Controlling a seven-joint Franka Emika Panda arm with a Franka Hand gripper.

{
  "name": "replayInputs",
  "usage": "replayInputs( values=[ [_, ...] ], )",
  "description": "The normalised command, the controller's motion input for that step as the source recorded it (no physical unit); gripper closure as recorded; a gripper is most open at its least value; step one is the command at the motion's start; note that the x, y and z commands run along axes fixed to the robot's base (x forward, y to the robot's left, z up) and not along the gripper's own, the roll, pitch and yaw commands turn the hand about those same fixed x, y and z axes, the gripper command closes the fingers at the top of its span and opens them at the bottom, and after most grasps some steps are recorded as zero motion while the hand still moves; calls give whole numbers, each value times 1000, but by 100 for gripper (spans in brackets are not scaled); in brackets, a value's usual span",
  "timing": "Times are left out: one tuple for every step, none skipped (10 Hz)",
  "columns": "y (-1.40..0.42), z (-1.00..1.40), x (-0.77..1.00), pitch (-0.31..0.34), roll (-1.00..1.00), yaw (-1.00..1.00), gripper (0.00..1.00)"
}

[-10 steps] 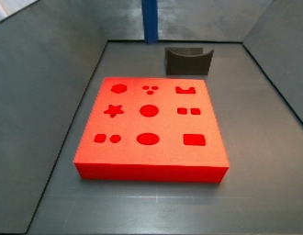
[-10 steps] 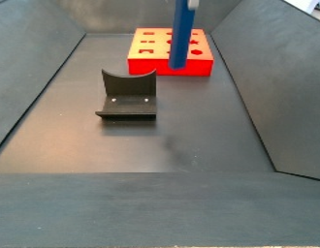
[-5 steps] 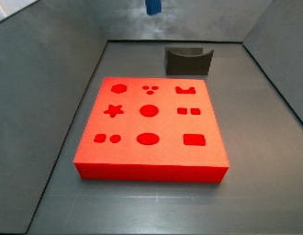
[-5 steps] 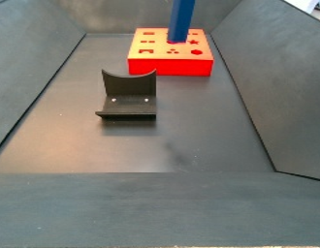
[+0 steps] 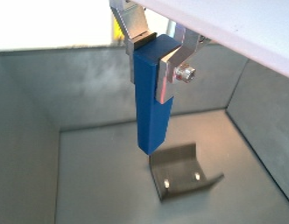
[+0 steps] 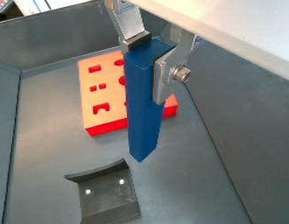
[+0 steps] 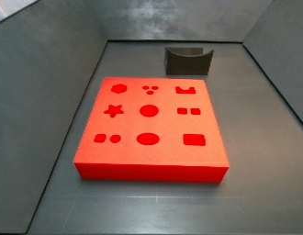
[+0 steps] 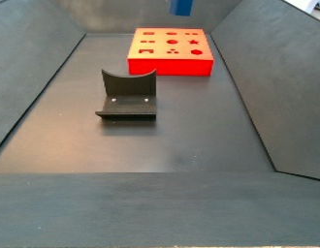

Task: Pick up the rectangle object. Move up. Move to above the board. Insert the rectangle object.
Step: Move to above the board.

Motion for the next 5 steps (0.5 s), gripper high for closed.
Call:
replayInputs(
  values=[
    [-1000,-52,14,192,-30,1000,100],
    [-1000,-48,18,193,-22,1000,100],
    [-1000,-46,30,202,-38,1000,100],
    [-1000,-45,44,211,-41,1000,100],
    [-1000,-40,54,217,-46,1000,100]
  ],
)
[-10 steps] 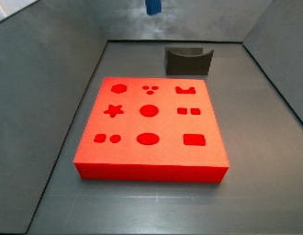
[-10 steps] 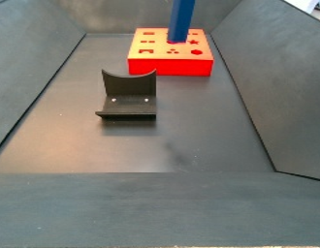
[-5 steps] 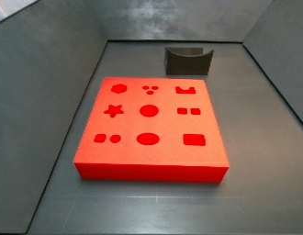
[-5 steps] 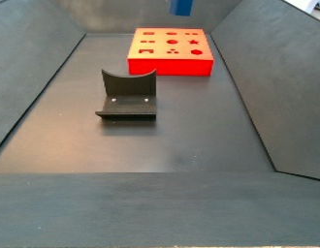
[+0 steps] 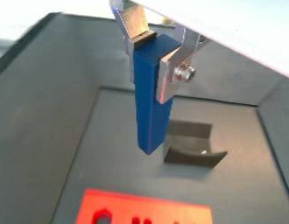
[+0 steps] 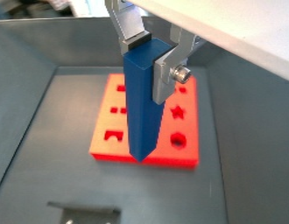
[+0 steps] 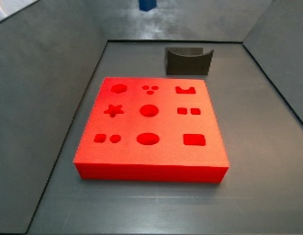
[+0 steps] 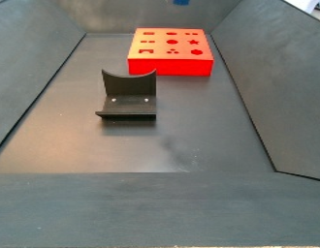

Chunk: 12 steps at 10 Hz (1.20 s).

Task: Pick up the rectangle object. Move up. Move to above the board. Insert the rectangle object.
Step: Move to above the board, then insert the rectangle object.

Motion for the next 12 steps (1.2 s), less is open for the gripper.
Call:
replayInputs(
  values=[
    [-1000,-38,63,222,-52,1000,100],
    [-1000,-34,79,232,-59,1000,100],
    [-1000,-31,89,238,-57,1000,100],
    [-972,-19,122,254,-45,1000,100],
    [-787,-15,122,264,-47,1000,100],
    [-351,6,94,315,-25,993,100],
    [-226,13,81,276,-10,817,100],
    [-124,13,54,186,12,469,100],
    [-94,15,41,130,29,288,100],
    [-29,-17,0,0,9,0,100],
    [140,0,-54,0,-13,-46,100],
    [11,0,-369,-110,20,-229,100]
  ],
)
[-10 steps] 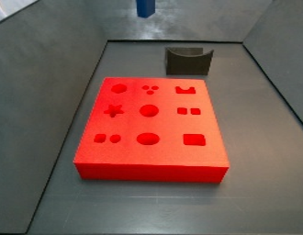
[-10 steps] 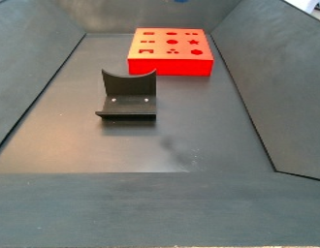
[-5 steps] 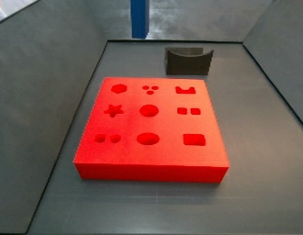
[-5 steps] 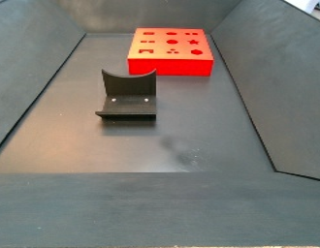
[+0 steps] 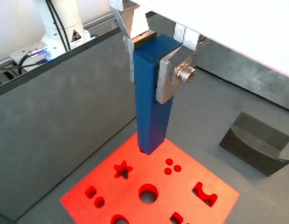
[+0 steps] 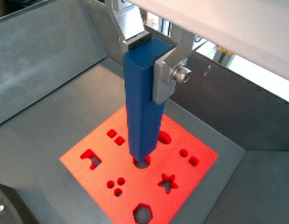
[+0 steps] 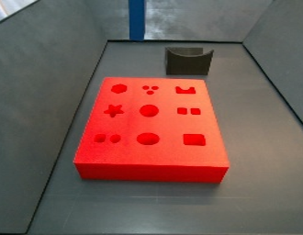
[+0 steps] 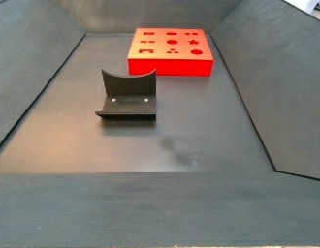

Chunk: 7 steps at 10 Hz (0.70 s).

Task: Pick up the rectangle object. Move up. Move to above the board. Insert the rectangle object.
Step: Insert the rectangle object.

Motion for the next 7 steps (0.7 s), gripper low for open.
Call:
replayInputs(
  values=[
    [-594,-106,0,0,0,-440,100],
    [-283,-220,0,-31,0,-909,100],
    [-97,-263,0,-21,-14,-1000,100],
    [-14,-291,0,-16,-23,-1000,100],
    [-11,-291,0,-16,-23,-1000,100],
    [-11,-283,0,-9,-26,-1000,100],
    [-17,-266,0,0,-30,-1000,100]
  ],
)
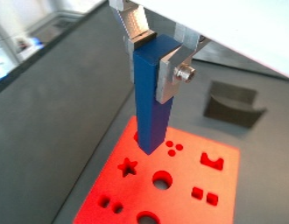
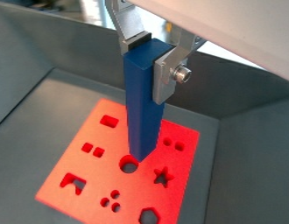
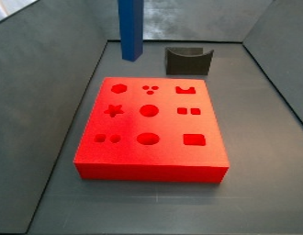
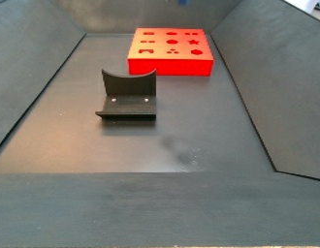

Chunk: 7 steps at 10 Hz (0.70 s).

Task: Pick up the rectangle object. Move up. Move to above the board. Insert the rectangle object.
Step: Insert the rectangle object.

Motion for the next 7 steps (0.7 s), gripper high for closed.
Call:
replayInputs(
  values=[
    [-11,-266,0,0,-30,-1000,100],
    [-14,-263,0,0,-31,-1000,100],
    [-14,-266,0,0,-30,-1000,100],
    [-11,-260,0,0,-31,-1000,100],
    [-20,-237,0,0,-40,-1000,100],
    [-334,-11,17,0,-24,-849,100],
    [-457,0,29,0,-11,-751,100]
  ],
)
